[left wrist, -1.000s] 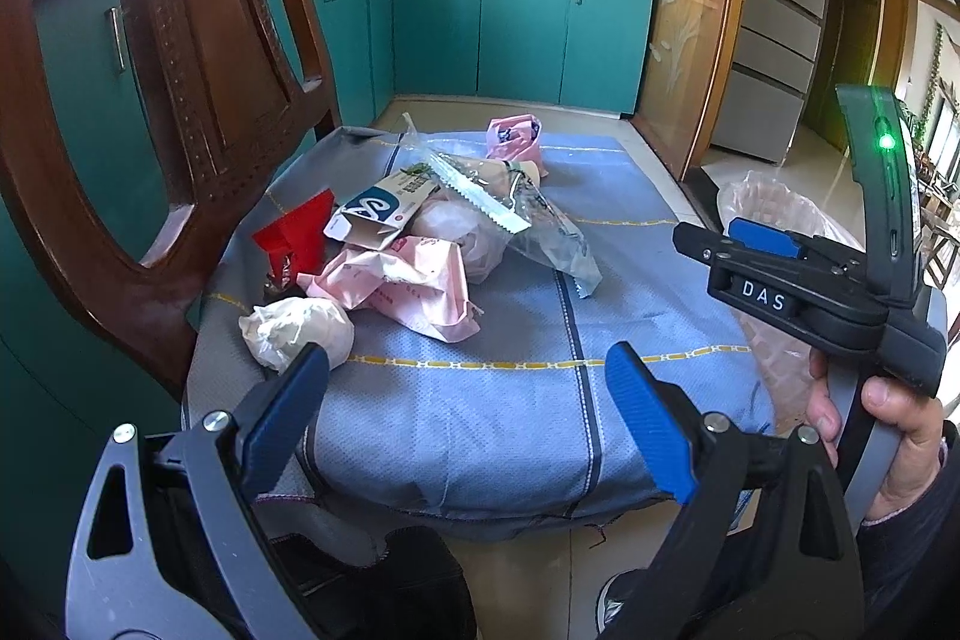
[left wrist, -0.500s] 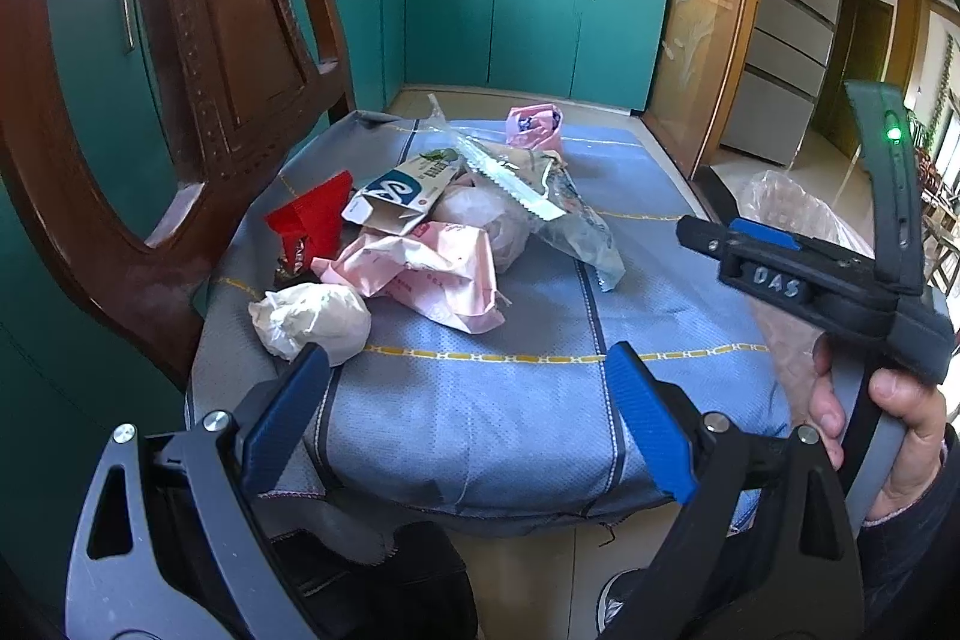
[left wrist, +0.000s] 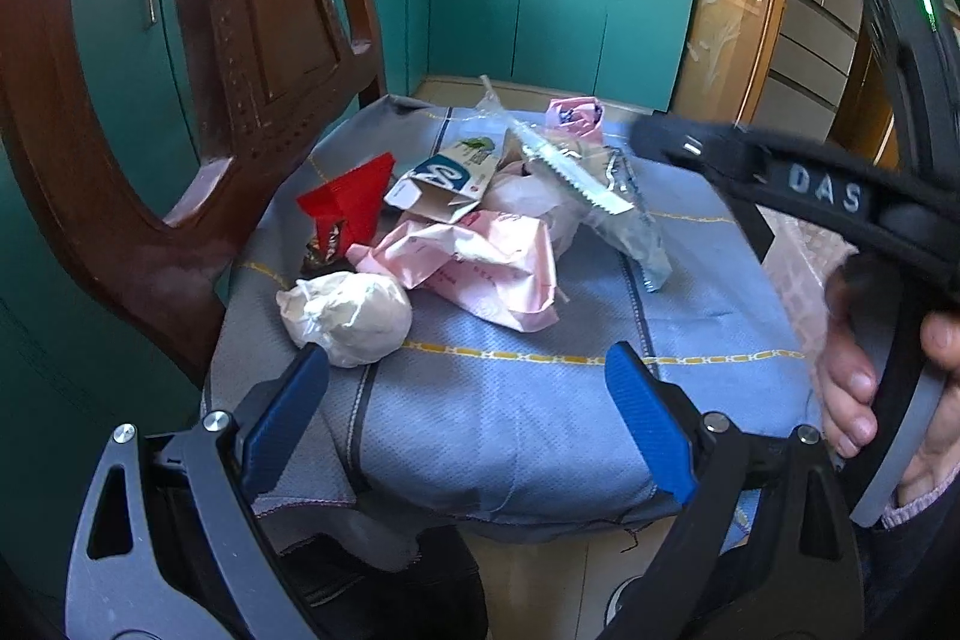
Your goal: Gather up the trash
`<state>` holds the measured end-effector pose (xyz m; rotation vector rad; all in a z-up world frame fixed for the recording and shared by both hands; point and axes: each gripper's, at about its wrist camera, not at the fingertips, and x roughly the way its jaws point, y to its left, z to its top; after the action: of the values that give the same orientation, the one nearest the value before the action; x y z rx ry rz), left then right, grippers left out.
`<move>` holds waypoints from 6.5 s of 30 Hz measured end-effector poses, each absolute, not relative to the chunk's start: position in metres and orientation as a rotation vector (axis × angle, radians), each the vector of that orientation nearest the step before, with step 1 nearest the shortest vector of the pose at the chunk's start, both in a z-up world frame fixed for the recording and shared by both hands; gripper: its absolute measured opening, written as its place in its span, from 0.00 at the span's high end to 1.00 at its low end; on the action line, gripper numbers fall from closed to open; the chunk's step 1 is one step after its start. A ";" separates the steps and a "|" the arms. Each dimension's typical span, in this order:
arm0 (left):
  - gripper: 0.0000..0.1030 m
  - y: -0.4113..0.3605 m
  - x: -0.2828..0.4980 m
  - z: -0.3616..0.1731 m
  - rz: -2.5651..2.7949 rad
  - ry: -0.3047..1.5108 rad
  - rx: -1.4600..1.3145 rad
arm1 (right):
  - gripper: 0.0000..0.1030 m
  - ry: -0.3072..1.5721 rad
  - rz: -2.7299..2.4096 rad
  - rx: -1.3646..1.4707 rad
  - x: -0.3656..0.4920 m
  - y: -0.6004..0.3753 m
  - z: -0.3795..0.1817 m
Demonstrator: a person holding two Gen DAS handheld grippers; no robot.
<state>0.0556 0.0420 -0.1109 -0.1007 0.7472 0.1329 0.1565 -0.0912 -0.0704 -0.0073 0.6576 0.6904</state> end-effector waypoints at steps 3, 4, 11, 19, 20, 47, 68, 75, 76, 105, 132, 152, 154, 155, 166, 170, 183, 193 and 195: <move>0.10 0.047 0.056 -0.113 0.148 0.757 -0.104 | 0.25 0.662 0.700 -0.109 0.156 -0.058 -0.074; 0.10 0.048 0.056 -0.114 0.153 0.759 -0.105 | 0.25 0.659 0.674 -0.170 0.156 -0.047 -0.079; 0.10 0.052 0.060 -0.117 0.168 0.766 -0.101 | 0.69 0.698 0.641 -0.256 0.161 -0.043 -0.102; 0.17 0.080 0.082 -0.119 0.192 0.773 -0.174 | 0.70 0.666 0.647 -0.135 0.140 -0.103 -0.078; 0.23 0.083 0.085 -0.120 0.199 0.777 -0.167 | 0.70 0.662 0.646 -0.105 0.139 -0.112 -0.075; 0.66 0.053 0.063 -0.090 0.140 0.713 -0.040 | 0.70 0.645 0.560 -0.122 0.129 -0.137 -0.076; 0.66 0.028 0.052 -0.077 0.091 0.688 -0.005 | 0.70 0.623 0.523 -0.156 0.123 -0.141 -0.077; 0.66 0.029 0.050 -0.074 0.099 0.676 -0.001 | 0.70 0.623 0.522 -0.166 0.122 -0.137 -0.079; 0.66 0.029 0.049 -0.073 0.101 0.672 0.001 | 0.70 0.623 0.523 -0.166 0.122 -0.137 -0.079; 0.66 0.029 0.046 -0.068 0.107 0.657 0.012 | 0.70 0.612 0.514 -0.205 0.118 -0.132 -0.082; 0.66 0.018 0.044 -0.057 0.060 0.621 0.023 | 0.70 0.487 0.427 -0.096 0.110 -0.185 -0.053; 0.66 -0.119 0.097 -0.057 -0.360 0.615 0.034 | 0.51 0.821 0.048 0.215 0.133 -0.367 -0.103; 0.66 -0.130 0.106 -0.061 -0.402 0.632 0.020 | 0.37 0.800 0.051 0.278 0.132 -0.374 -0.100; 0.66 -0.135 0.110 -0.063 -0.419 0.641 0.015 | 0.31 0.783 0.046 0.306 0.131 -0.378 -0.098; 0.39 -0.211 0.143 -0.095 -0.648 0.707 0.015 | 0.30 0.573 -0.076 0.615 0.105 -0.433 -0.081; 0.21 -0.203 0.134 -0.094 -0.600 0.667 0.029 | 0.30 0.589 -0.048 0.594 0.110 -0.424 -0.083; 0.19 0.010 0.120 -0.094 0.209 0.642 -0.078 | 0.30 0.615 0.156 0.304 0.129 -0.320 -0.073; 0.67 0.060 0.140 -0.142 0.197 0.805 -0.176 | 0.30 0.701 0.370 0.134 0.152 -0.213 -0.093; 0.72 0.065 0.133 -0.142 0.172 0.803 -0.174 | 0.30 0.720 0.418 0.110 0.158 -0.193 -0.098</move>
<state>0.1327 0.0650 -0.1424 -0.1743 0.8030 0.1724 0.1575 -0.1929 -0.0980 0.1103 0.7200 0.4183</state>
